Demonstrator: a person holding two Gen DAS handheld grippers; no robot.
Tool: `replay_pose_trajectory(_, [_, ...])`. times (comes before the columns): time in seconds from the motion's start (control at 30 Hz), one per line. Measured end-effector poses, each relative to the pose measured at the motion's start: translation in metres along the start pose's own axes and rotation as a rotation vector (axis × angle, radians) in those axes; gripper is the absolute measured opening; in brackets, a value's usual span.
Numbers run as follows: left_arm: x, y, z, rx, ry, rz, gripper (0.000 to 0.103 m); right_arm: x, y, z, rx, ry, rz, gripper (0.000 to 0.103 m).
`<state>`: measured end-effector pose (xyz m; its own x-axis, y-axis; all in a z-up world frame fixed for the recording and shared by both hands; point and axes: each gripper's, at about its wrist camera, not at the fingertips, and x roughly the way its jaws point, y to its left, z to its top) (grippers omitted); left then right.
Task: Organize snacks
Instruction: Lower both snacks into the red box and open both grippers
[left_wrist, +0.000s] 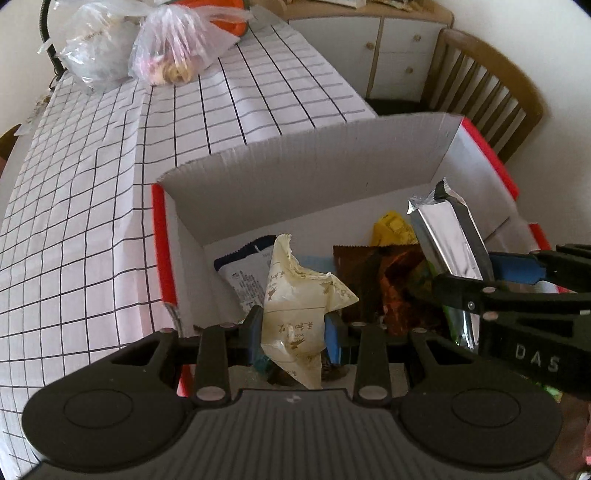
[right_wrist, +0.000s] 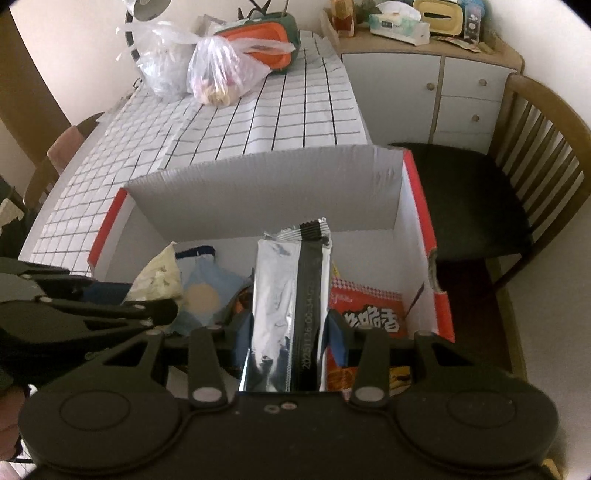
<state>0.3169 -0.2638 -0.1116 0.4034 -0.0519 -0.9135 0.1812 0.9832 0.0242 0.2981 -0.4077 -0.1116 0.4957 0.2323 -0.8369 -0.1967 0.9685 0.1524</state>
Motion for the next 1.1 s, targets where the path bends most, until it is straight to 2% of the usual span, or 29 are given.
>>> replay_pose_trajectory(0.33, [0.013,-0.002,-0.005,-0.004,0.008,0.032,0.034,0.001,-0.003,-0.004,-0.003,0.006,0.015,0.044])
replay_pose_trajectory(0.43, [0.012,-0.002,-0.007,-0.013,0.001,0.029,0.039,-0.001,-0.003,-0.006,-0.004,0.003,0.019,0.047])
replay_pose_trajectory(0.6, [0.003,-0.002,-0.013,-0.025,-0.026,0.012,0.048,-0.009,-0.002,-0.009,-0.003,-0.015,0.027,0.055])
replay_pose_trajectory(0.67, [-0.003,-0.002,-0.015,-0.03,-0.044,0.002,0.055,-0.014,0.0,-0.011,-0.007,-0.024,0.031,0.057])
replay_pose_trajectory(0.93, [-0.025,0.002,-0.025,-0.037,-0.105,-0.025,0.062,-0.043,0.007,-0.018,0.001,-0.09,0.035,0.073])
replay_pose_trajectory(1.1, [-0.041,0.008,-0.032,-0.023,-0.14,-0.035,0.062,-0.062,0.016,-0.023,0.016,-0.137,0.029,0.082])
